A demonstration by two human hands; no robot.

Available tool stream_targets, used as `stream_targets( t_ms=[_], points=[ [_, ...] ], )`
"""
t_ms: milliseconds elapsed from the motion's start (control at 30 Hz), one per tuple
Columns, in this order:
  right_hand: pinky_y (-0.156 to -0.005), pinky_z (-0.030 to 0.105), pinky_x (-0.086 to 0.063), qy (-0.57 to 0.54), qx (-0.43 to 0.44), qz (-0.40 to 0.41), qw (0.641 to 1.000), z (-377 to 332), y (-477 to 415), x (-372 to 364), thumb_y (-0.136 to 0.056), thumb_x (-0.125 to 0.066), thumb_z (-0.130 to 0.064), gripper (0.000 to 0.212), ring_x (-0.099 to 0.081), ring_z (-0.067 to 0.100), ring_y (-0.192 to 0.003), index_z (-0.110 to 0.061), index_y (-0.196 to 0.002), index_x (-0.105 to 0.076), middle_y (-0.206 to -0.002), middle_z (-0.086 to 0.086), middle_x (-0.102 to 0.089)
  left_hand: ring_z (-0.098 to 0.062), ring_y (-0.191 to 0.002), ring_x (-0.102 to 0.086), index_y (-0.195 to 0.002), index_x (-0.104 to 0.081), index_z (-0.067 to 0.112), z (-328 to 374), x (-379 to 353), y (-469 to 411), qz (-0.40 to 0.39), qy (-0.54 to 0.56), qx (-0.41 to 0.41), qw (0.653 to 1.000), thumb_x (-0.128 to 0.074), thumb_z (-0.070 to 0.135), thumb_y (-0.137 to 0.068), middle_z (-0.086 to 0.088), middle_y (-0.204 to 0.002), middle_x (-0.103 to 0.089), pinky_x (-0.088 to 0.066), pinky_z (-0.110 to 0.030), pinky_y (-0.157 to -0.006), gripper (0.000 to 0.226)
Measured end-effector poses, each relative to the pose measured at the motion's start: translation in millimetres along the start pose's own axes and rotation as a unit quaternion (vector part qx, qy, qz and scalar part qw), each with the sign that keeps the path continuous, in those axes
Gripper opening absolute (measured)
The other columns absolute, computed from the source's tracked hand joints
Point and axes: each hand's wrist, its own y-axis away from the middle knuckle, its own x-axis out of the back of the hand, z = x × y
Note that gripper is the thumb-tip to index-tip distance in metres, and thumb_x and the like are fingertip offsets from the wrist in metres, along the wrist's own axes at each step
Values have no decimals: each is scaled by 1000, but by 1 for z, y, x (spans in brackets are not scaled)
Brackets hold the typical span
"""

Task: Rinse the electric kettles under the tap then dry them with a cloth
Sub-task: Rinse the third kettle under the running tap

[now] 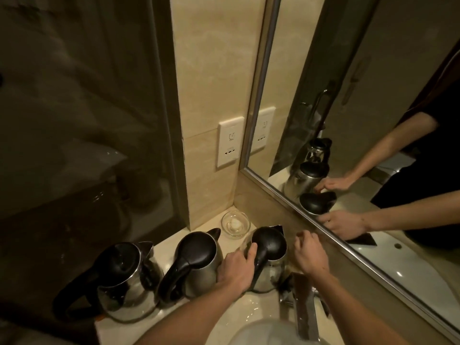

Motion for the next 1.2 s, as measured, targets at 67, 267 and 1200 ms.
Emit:
stream_targets(
  t_ms=[67, 267, 1200],
  points=[
    [-87, 37, -45, -58, -20, -8, 998, -4, -10, -8, -104, -42, -30, 25, -56, 24, -102, -14, -117, -55, -118, 9, -59, -27, -103, -64, -109, -70, 13, -1, -8, -4, -21, 29, 29, 999, -19, 66, -100, -11, -108, -69, -49, -41, -97, 74],
    [-108, 41, -38, -400, -193, -83, 892, -22, -39, -27, -105, -40, -37, 46, -54, 33, -122, -2, -130, -59, -126, 16, -62, -22, -62, -69, -122, -63, 4, -5, -23, -15, -73, 232, 117, 963, -24, 70, -98, -14, -96, -67, -56, -30, -55, 81],
    [-105, 51, -41, -533, -168, -44, 828, -80, 82, 20, -99, -40, -56, 56, -64, 31, -107, -6, -108, -66, -108, 16, -70, -13, -40, -49, -66, -50, 14, -31, 90, 79, -106, 396, 26, 912, -28, 75, -93, -1, -49, -51, -39, -22, -42, 70]
  ],
)
